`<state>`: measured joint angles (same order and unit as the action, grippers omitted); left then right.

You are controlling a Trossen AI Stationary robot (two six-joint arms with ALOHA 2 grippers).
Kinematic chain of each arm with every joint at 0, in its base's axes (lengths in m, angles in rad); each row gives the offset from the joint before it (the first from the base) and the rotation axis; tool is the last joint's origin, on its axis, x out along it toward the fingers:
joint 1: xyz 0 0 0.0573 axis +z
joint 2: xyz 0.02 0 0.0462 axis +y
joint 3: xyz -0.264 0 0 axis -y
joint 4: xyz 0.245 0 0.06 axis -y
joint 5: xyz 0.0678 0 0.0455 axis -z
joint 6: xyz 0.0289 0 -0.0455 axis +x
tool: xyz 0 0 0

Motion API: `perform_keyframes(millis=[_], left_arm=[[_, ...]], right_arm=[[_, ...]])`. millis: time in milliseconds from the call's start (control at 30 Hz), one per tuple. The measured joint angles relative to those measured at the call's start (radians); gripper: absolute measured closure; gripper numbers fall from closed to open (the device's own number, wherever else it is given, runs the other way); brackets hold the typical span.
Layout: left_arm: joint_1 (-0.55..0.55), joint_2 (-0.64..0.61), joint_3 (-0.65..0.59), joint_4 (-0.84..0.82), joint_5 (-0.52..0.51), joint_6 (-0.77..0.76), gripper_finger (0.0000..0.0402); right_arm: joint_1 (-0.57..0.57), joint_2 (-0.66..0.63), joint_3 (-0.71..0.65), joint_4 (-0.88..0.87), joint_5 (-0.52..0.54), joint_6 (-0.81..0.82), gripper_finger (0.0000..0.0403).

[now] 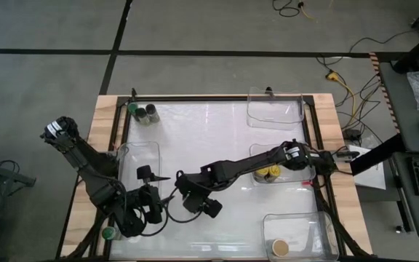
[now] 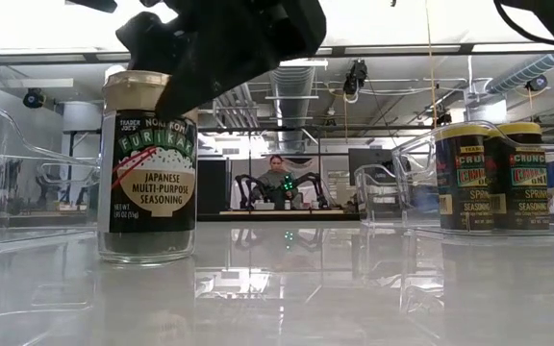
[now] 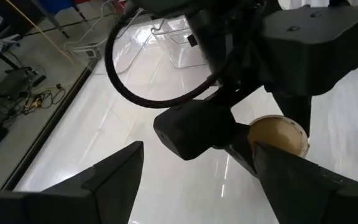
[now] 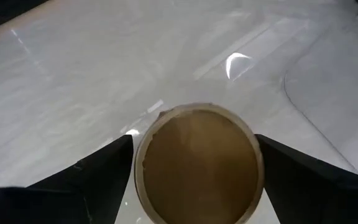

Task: Sort spices by type
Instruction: Put the brown seasoning bottle into the bottom right transparent bin

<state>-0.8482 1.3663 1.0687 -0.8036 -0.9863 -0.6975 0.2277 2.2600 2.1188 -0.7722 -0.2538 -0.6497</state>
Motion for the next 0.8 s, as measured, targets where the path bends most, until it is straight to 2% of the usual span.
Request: perform_keyframes(millis=[133,267,500,733,800], left_arm=[[0.000,0.000,0.000,0.000,0.000,0.000,0.0117],[0.000,0.000,-0.002,0.000,0.000,0.000,0.0117],[0.001,0.000,-0.005,0.003,-0.019,-0.001,0.0116],[0.001,0.000,-0.005,0.004,-0.026,-0.003,0.0116],[0.001,0.000,-0.005,0.004,-0.027,-0.003,0.0116]], right_arm=[[0.000,-0.001,0.002,0.001,-0.030,0.005,0.0093],[-0.005,-0.001,0.002,0.015,-0.057,0.080,0.0084],[-0.014,-0.001,0.002,0.015,-0.072,0.013,0.0055],[-0.040,-0.001,0.001,0.007,-0.243,-0.020,0.0062],[-0.046,-0.001,0.001,0.007,-0.251,-0.025,0.0064]])
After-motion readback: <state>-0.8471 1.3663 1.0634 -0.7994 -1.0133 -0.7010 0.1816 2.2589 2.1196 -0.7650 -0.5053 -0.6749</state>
